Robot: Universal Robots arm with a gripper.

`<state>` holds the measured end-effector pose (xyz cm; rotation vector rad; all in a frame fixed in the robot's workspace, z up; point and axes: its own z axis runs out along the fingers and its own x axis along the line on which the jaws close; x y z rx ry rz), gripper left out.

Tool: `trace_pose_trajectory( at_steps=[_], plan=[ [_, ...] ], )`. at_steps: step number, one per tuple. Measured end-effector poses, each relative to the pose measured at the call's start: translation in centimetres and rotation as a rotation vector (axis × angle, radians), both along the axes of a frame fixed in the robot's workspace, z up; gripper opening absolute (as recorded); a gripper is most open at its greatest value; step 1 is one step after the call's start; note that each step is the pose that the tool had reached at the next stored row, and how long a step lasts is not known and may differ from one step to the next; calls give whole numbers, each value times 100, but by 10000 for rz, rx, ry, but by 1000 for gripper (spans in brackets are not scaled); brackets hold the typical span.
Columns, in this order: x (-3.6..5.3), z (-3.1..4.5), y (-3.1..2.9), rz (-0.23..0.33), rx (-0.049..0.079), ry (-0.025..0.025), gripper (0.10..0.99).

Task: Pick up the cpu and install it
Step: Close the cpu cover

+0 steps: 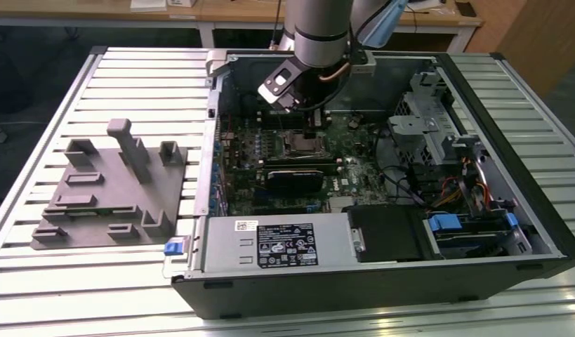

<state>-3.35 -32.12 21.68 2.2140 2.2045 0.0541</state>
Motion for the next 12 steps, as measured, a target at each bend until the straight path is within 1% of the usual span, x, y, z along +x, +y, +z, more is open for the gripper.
trace_pose_trajectory(
  at_steps=[3,9,12],
  plan=[
    [-29,-17,-1,0,-1,0,106],
    [-29,-19,0,20,0,0,106],
    [-29,-20,0,300,1,0,106]
  ],
)
